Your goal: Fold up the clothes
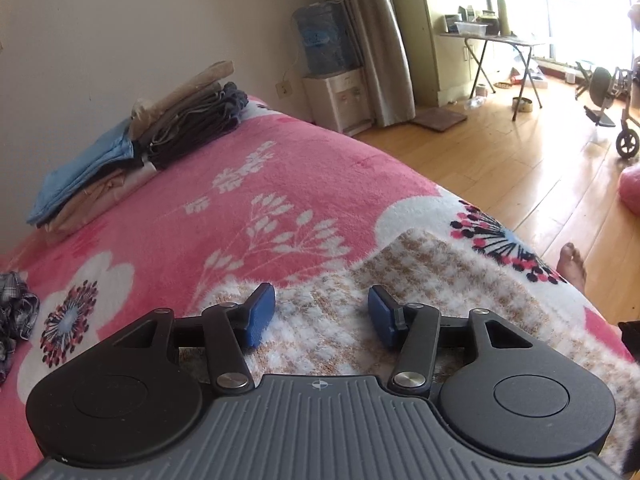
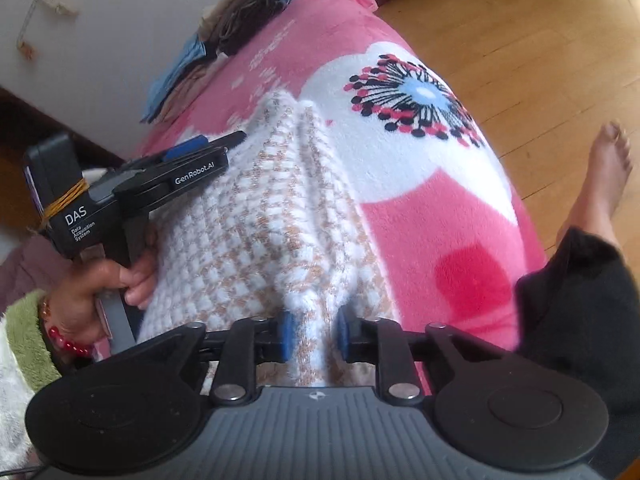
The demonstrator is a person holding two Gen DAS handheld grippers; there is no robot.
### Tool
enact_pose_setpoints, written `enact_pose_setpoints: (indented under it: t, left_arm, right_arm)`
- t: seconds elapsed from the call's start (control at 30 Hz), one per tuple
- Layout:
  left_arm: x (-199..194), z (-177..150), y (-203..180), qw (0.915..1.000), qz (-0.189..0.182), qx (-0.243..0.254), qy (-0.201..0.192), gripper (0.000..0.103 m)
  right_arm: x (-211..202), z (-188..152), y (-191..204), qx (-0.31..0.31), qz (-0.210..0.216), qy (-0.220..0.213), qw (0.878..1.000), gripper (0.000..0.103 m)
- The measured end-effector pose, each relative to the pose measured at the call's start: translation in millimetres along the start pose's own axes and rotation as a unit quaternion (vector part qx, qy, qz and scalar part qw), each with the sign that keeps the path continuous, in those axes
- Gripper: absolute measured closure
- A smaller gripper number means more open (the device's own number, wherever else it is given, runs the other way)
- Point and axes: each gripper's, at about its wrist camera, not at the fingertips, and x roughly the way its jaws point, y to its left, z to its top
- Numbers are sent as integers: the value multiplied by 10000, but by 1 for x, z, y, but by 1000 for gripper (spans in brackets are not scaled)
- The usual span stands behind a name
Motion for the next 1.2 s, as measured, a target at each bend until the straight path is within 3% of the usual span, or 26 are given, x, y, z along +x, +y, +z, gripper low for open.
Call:
enact_pose_setpoints:
  t: [0.13, 0.23, 0.3, 0.37, 0.43, 0.47, 0.53, 0.67, 0.83, 1.07, 1.2]
  left_arm:
    - [-2, -3, 0, 10000, 15, 19, -45, 50]
    - [-3, -4, -1, 10000, 23, 53, -70, 50]
    - [-4, -3, -2, 9999, 24, 94, -67, 50]
    - [-5, -2, -3, 9999, 24, 135, -63, 50]
    - [-6, -2, -3, 9998, 25, 177, -59, 50]
    - [-6, -1, -4, 9998, 25, 197, -57, 50]
    - [-7, 0, -5, 9997, 25, 238, -54, 50]
    - [-31, 5, 8, 9995, -239, 118, -161, 50]
    - [-108, -16, 39, 9976, -347, -208, -566, 46]
    - [-168, -108, 50, 9893, -607, -1319, 125, 48]
    - [-177, -133, 45, 9820, -696, -1752, 76, 49]
  right_arm:
    - [-35, -3, 21, -373, -419, -536, 9970, 68]
    - [-64, -11, 58, -1261, -1034, -1297, 9780, 71]
    - [-76, -18, 79, -1677, -812, -1525, 9706, 74]
    - [-66, -23, 94, -2076, -640, -1291, 9675, 76]
    - [-25, -30, 97, -2434, -998, -582, 9630, 77]
    - [-5, -35, 95, -2597, -1157, -285, 9583, 84]
    - [27, -43, 81, -2828, -1360, -26, 9495, 84]
    - [24, -31, 89, -2712, -1452, 174, 9513, 85]
    - [26, -32, 90, -2741, -1509, 185, 9496, 84]
    - [29, -33, 97, -2779, -1653, 285, 9459, 84]
    - [31, -33, 100, -2738, -1738, 362, 9453, 83]
